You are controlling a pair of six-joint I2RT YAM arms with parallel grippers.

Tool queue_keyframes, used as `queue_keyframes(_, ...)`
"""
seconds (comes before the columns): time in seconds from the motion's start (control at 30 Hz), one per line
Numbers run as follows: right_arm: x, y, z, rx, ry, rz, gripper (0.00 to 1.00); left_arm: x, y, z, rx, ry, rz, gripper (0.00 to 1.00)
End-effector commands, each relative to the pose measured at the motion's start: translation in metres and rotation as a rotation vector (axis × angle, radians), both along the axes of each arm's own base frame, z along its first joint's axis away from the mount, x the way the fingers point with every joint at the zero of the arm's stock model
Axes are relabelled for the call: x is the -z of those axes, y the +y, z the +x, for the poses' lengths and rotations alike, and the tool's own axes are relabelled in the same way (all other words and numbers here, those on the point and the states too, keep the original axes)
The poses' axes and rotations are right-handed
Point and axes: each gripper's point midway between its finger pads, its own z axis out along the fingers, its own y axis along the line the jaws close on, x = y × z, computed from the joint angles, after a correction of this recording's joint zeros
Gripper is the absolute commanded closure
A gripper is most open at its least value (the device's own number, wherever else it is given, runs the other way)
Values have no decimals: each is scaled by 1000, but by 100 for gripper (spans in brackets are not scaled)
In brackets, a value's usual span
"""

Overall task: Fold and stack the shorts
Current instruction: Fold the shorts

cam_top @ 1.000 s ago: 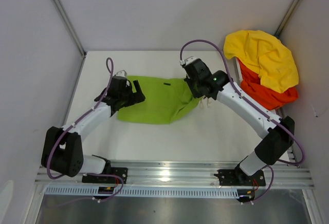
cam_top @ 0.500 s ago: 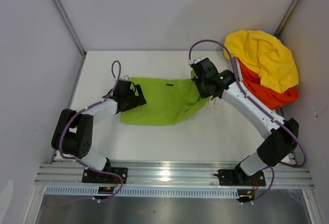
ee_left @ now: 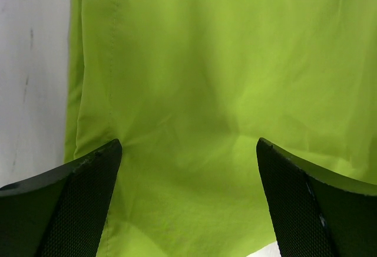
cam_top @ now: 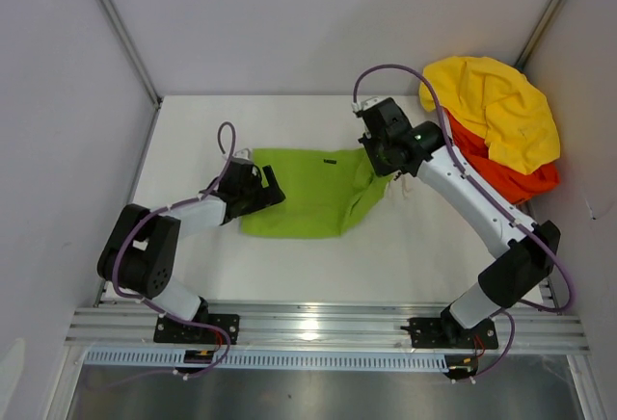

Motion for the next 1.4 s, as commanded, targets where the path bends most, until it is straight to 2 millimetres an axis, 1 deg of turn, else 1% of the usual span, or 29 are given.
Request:
queue_keyframes(0.0, -24, 30, 7, -82, -68, 14, 95, 1, -8, -6, 6, 7, -35, 3)
queue_keyframes(0.07, -28, 42, 8, -104, -77, 34, 95, 0, -11, -7, 10, 5, -38, 3)
queue_keyframes(0.1, -25, 51, 7, -122, -73, 41, 95, -1, -11, -7, 12, 3, -38, 3)
queue_keyframes(0.17, -26, 61, 7, -140, -79, 53, 95, -1, -13, -10, 17, 6, -37, 3)
queue_keyframes(0.2, -24, 70, 6, -157, -79, 55, 95, -2, -14, -11, 19, 3, -37, 3)
queue_keyframes(0.27, -21, 80, 4, -182, -76, 63, 96, -2, -15, -14, 22, 4, -41, 3)
queue_keyframes(0.3, -21, 91, 2, -211, -87, 68, 95, -5, -16, -13, 24, -5, -46, 3)
queue_keyframes(0.43, -13, 114, 1, -262, -93, 79, 95, -4, -14, -15, 29, -3, -32, 3)
queue_keyframes(0.5, -15, 124, 2, -288, -105, 89, 96, -5, -13, -15, 30, -2, -21, 3)
queue_keyframes(0.57, -16, 139, -2, -327, -121, 94, 96, -7, -11, -13, 29, -12, -5, 3)
queue_keyframes(0.63, -23, 153, -9, -378, -146, 99, 96, -4, -7, -18, 31, 10, 19, 3)
queue_keyframes(0.67, -26, 161, -11, -397, -161, 106, 96, -3, 0, -16, 9, 8, 50, 3)
queue_keyframes(0.77, -34, 176, -17, -444, -186, 128, 96, -1, 1, -16, 8, 12, 62, 3)
queue_keyframes(0.87, -36, 184, -17, -460, -185, 138, 96, 1, 1, -18, 9, 14, 55, 3)
queue_keyframes(0.93, -32, 190, -17, -472, -171, 138, 96, 2, -1, -18, 12, 16, 47, 3)
queue_keyframes(0.97, -37, 194, -17, -479, -177, 147, 96, 3, -1, -19, 12, 18, 45, 3)
queue_keyframes(1.03, -34, 202, -18, -499, -164, 157, 96, 4, -2, -19, 16, 20, 44, 3)
queue_keyframes(1.1, -38, 207, -16, -505, -172, 176, 96, 5, -1, -19, 16, 21, 44, 3)
queue_keyframes(1.17, -29, 211, -14, -501, -154, 163, 96, 4, -1, -18, 13, 17, 44, 3)
queue_keyframes(1.2, -28, 212, -11, -491, -154, 162, 96, 5, 0, -21, 11, 21, 46, 3)
queue_keyframes(1.23, -23, 212, -9, -477, -141, 162, 96, 4, 0, -20, 9, 15, 45, 3)
queue_keyframes(1.27, -14, 214, -8, -477, -117, 159, 96, 4, 1, -21, 9, 16, 46, 3)
queue_keyframes(1.33, -6, 217, -8, -475, -97, 163, 97, 1, 1, -22, 10, 14, 42, 3)
queue_keyframes(1.37, -2, 220, -7, -478, -96, 170, 97, -4, 1, -22, 12, 6, 38, 2)
